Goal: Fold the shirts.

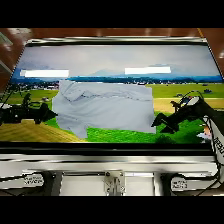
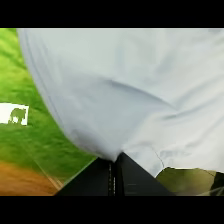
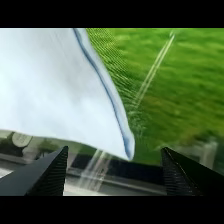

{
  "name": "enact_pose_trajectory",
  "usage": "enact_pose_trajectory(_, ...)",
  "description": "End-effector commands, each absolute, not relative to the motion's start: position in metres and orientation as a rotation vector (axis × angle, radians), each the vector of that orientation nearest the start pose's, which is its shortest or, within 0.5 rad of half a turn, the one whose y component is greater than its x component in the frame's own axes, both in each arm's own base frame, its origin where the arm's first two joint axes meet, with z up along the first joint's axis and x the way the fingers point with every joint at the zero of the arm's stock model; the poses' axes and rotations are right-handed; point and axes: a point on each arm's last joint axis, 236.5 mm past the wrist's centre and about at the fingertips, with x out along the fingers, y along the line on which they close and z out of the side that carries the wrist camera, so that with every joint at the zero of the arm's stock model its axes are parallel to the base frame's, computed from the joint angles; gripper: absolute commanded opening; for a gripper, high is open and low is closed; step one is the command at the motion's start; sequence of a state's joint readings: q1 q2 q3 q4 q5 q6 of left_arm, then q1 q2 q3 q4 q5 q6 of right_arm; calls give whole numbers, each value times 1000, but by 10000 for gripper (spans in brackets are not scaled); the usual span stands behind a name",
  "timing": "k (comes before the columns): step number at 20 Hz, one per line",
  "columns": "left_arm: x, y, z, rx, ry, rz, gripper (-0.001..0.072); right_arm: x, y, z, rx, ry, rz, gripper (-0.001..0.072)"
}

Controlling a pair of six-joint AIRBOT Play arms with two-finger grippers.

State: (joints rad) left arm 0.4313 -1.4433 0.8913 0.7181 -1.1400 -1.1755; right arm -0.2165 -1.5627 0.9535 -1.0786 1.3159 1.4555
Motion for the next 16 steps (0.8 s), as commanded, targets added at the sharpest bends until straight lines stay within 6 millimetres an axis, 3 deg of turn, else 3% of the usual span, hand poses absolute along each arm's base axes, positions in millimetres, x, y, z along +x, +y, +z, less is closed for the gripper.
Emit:
enact_pose_trajectory(1,370,-9,-44,-864,1241,-257,34,295,76,-136,707,1771,164,686)
enact_pose_trajectory(2,371,-9,-41,-860,1237,-263,34,302,83,-138,706,1742,170,568)
enact_pose_trajectory(3,373,-9,-37,-855,1233,-269,34,308,87,-138,703,1715,173,389)
enact_pose_trajectory(4,374,-9,-33,-849,1228,-277,34,313,92,-136,711,1694,180,137)
enact_pose_trajectory(5,376,-8,-26,-838,1217,-286,34,321,97,-129,715,1657,213,71)
enact_pose_trajectory(7,385,-5,3,-779,1152,-313,34,344,102,-95,648,1540,328,70)
enact_pose_trajectory(9,399,0,61,-682,1020,-332,34,383,99,-26,523,1317,415,70)
enact_pose_trajectory(10,406,3,101,-615,926,-337,34,404,97,28,434,1158,460,70)
enact_pose_trajectory(11,410,6,156,-530,797,-338,34,418,94,88,340,992,488,70)
enact_pose_trajectory(12,410,5,219,-437,642,-343,34,427,91,165,240,790,495,70)
enact_pose_trajectory(13,402,1,298,-359,442,-340,34,425,84,242,157,586,468,70)
enact_pose_trajectory(14,382,-8,375,-304,238,-340,34,409,75,329,82,355,416,70)
enact_pose_trajectory(15,348,-18,454,-245,20,-329,34,382,68,405,32,146,365,70)
enact_pose_trajectory(16,306,-28,518,-181,-171,-305,34,342,60,478,-2,-76,310,70)
